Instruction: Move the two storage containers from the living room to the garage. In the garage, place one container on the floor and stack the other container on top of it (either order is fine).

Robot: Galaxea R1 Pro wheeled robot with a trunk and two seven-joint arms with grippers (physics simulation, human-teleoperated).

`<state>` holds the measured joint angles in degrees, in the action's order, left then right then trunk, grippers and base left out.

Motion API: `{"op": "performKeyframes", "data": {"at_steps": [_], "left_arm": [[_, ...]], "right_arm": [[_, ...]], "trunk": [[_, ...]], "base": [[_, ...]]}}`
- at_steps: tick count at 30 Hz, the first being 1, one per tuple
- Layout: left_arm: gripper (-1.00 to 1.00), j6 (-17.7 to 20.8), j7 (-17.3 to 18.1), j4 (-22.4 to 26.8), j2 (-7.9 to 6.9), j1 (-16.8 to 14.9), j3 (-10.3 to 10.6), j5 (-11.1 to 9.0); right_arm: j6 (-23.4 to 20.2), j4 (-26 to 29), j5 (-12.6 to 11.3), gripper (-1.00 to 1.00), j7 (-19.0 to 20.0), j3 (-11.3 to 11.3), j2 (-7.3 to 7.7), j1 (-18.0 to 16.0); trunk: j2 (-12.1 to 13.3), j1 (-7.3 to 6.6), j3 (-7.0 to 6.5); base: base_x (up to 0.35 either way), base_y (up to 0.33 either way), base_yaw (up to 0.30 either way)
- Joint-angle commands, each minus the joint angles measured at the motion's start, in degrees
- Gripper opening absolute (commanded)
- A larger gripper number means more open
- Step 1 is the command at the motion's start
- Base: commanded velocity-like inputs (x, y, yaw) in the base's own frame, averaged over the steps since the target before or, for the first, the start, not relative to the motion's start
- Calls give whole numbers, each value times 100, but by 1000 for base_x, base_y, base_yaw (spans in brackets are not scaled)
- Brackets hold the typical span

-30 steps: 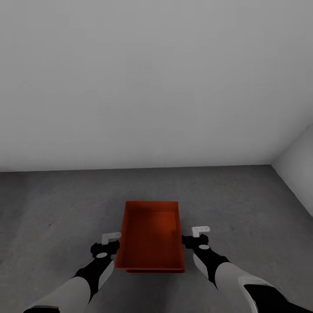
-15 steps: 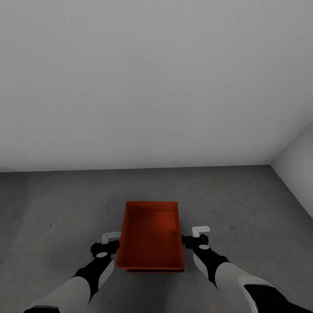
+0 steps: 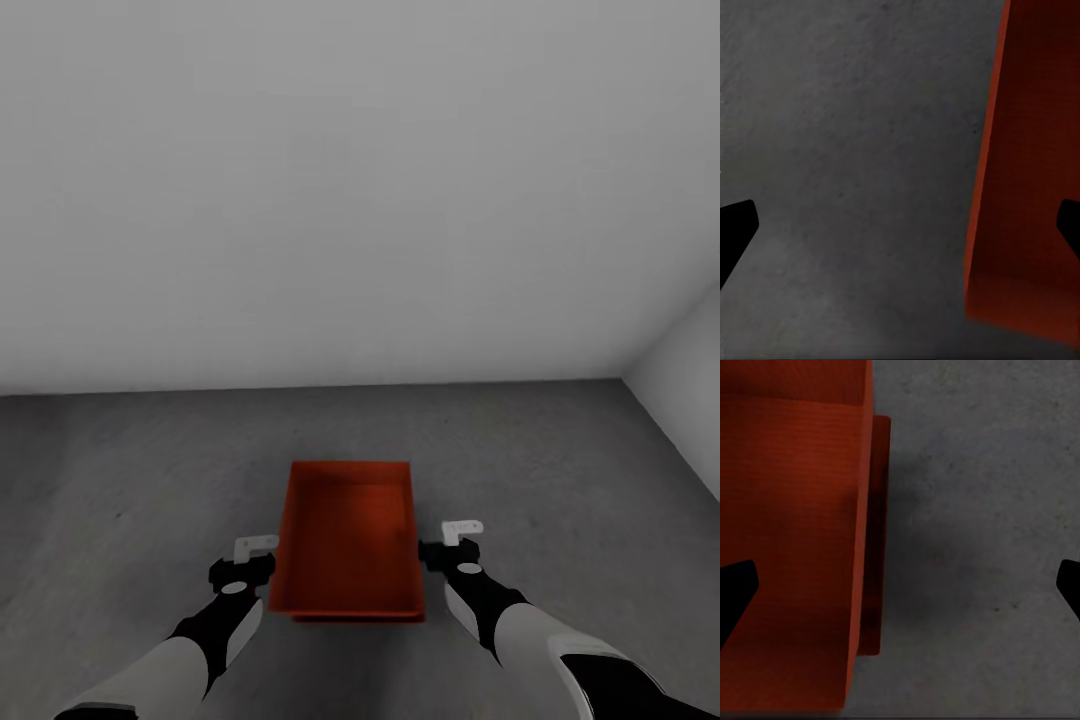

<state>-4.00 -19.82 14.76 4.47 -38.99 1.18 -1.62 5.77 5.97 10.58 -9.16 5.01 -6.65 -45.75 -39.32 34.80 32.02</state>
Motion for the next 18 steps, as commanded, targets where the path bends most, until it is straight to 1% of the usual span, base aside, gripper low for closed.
{"op": "performKeyframes", "data": {"at_steps": [1,18], "left_arm": [[100,-21,-22,-7,1,-4,13,-19],[100,-13,-22,-15,1,-4,5,-22]], "right_arm": [[20,-8,58,100,-14,49,-3,-4],[18,-8,56,100,-9,52,4,-4]], "trunk": [[-5,-1,6],[-5,-1,6]], "base": [[-185,78,0],[-290,126,0]]}}
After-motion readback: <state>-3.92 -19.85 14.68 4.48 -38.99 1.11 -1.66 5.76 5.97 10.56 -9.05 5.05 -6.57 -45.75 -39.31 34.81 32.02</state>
